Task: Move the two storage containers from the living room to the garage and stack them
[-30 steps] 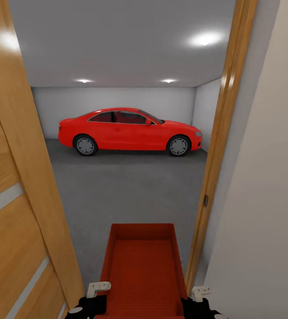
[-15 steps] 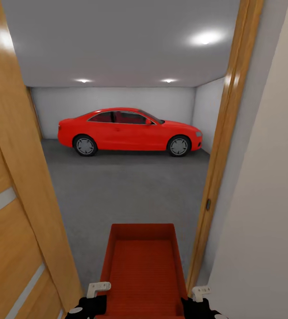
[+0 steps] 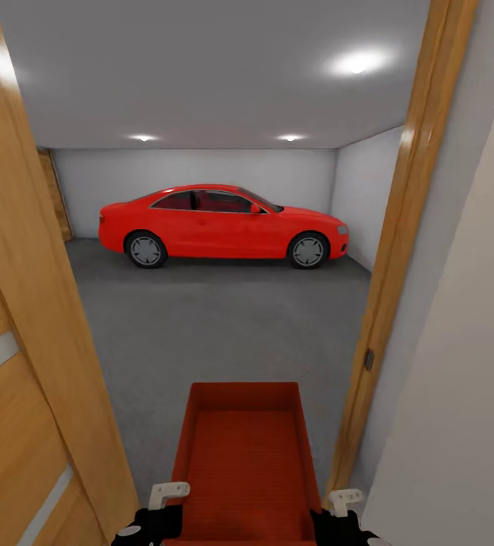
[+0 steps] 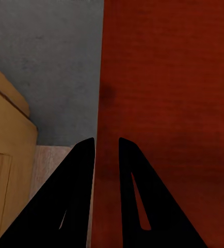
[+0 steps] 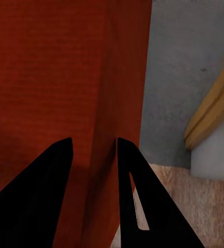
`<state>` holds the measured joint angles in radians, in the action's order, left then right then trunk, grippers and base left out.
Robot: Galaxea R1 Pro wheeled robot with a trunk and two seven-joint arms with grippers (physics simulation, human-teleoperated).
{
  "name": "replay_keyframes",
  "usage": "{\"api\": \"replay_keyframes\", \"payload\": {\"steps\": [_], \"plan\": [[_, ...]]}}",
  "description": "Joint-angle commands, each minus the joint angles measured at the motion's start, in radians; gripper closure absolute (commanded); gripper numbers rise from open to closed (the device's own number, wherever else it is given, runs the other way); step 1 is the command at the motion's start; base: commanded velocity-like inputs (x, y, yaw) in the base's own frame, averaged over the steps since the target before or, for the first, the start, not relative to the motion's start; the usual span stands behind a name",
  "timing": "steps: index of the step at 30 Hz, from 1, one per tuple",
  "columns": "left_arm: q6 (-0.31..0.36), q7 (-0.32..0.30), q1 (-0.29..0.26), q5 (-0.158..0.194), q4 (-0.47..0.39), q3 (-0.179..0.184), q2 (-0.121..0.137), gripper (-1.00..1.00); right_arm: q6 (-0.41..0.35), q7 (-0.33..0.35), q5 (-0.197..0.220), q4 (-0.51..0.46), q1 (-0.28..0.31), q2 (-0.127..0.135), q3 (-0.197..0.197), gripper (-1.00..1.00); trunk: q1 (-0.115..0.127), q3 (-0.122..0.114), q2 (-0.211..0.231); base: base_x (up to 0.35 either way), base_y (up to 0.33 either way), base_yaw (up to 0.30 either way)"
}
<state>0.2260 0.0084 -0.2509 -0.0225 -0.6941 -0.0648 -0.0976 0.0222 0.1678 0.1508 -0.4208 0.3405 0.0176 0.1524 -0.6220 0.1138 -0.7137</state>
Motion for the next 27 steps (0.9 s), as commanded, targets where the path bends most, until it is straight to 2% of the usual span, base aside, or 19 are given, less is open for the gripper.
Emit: {"api": "replay_keyframes", "payload": {"steps": [1,14,27], "plan": [[-0.019,0.005,-0.001,-0.013,-0.074,-0.005,0.005,1.0,0.002,-0.001,0.007,0.003,0.001,0.007,0.01,1.0,-0.001,0.002,-0.001,0.098,0.102,0.0],[-0.02,0.005,-0.001,-0.013,-0.074,-0.004,0.004,1.0,0.002,-0.001,0.007,0.003,0.0,0.007,0.01,1.0,-0.001,0.002,-0.001,0.026,0.013,0.0],[-0.019,0.005,-0.001,-0.013,-0.074,-0.004,0.004,1.0,0.003,0.0,0.007,0.003,0.0,0.007,0.009,1.0,-0.001,0.002,-0.001,0.253,0.0,0.0]]}}
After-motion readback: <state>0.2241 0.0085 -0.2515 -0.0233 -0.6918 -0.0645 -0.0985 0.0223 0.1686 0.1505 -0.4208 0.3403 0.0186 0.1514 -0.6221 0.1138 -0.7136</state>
